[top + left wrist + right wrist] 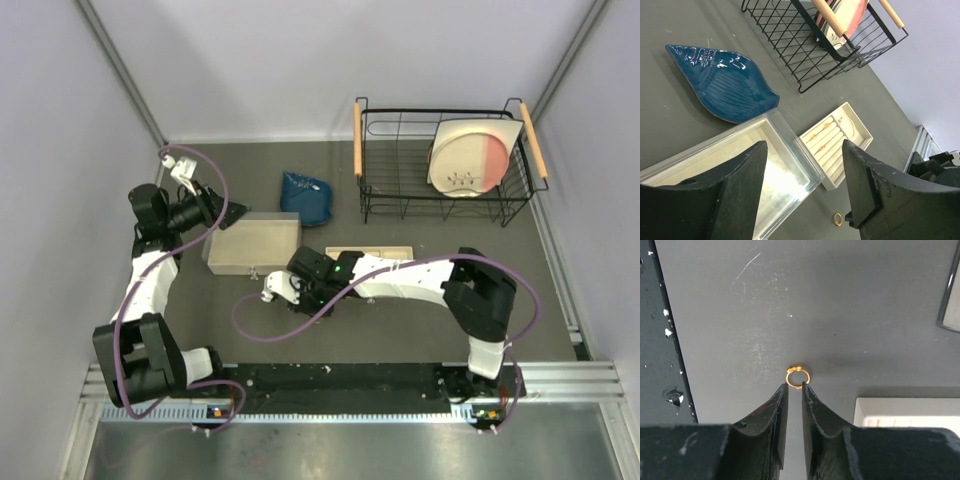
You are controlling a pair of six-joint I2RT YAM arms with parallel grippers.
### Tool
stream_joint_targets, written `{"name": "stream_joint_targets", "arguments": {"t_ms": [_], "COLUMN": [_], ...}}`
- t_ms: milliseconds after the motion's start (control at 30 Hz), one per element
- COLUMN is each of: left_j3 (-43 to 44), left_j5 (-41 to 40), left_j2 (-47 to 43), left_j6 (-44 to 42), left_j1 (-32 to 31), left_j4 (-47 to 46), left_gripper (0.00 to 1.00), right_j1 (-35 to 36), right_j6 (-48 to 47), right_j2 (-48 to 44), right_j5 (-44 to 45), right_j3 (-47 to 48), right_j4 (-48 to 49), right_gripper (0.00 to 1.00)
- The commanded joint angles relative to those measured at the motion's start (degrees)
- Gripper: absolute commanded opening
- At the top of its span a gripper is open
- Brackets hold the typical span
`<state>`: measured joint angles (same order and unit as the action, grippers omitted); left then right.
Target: Organize the mixed jewelry
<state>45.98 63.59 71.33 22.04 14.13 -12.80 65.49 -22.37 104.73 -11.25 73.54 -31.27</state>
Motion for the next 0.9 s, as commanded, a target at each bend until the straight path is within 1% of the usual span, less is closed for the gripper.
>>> {"name": "stream_joint_targets", "arguments": {"t_ms": [0,267,500,867], "left_j3": [0.43,-0.01,-0.45,-0.80], "left_j5": [0.22,0.04,0.04,0.04], "left_j2": [-1.46,-1.37,-0.93,-0.75], "left_j6": [-1.56,-1.74,-2.00,-2.18], "left_j1": [0.46,0.46,0.37,0.55], "left_j4": [-0.56,-0.56,-0.47,-0.30], "left_gripper": [0.67,0.67,0.67,0.67], "right_j1": [0.51,1.04,2.00,2.27], "right_j6": [5.23,6.46,5.23,5.23], "right_j2": [1.27,2.50,4.08,5.84], "right_j5": [-2.38,-1.76,-0.01,0.70], "right_j3": [3.37,3.10,2.75,3.02], "right_j4": [1.47,1.47,1.56,1.74], "right_gripper": [0.17,0.17,0.14,0.13]}}
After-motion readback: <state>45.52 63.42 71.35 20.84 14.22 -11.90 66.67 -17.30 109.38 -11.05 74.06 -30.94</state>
